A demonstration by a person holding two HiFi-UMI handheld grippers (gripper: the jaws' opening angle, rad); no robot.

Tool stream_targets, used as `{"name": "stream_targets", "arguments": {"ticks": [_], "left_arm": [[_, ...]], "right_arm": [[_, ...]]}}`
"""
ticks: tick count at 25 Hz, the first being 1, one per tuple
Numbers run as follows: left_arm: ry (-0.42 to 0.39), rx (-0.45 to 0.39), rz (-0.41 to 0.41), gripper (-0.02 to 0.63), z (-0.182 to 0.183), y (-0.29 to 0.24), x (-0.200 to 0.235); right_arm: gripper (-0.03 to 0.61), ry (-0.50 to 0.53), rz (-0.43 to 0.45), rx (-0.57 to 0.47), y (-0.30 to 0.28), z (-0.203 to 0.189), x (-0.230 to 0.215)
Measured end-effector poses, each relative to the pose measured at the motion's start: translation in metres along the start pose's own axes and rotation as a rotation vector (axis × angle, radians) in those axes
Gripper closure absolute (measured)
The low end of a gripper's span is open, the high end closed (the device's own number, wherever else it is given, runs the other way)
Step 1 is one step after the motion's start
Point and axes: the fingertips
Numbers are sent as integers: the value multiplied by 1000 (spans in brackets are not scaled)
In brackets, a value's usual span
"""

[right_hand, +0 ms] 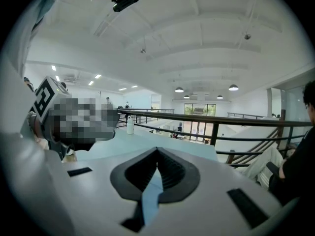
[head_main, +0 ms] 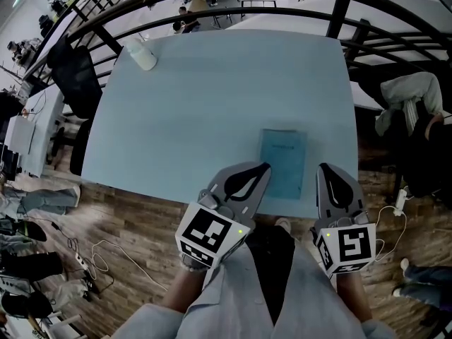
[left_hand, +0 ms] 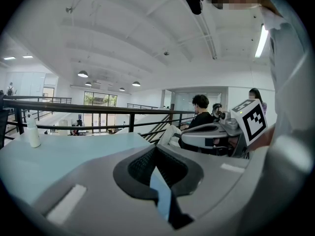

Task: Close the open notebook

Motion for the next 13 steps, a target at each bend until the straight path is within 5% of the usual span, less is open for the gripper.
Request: {"name": "stream_targets", "arguments": {"ticks": [13], "left_arm": [[13,7,1,609,0,-5,8]], "right_arm": [[577,4,12,26,-9,-4,1]]}}
Point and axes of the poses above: the fingertips, and each gripper's own axes: y backward along the fingers, x to its left, z out of its top, and after that the axes turned 8 degrees about y, right-handed
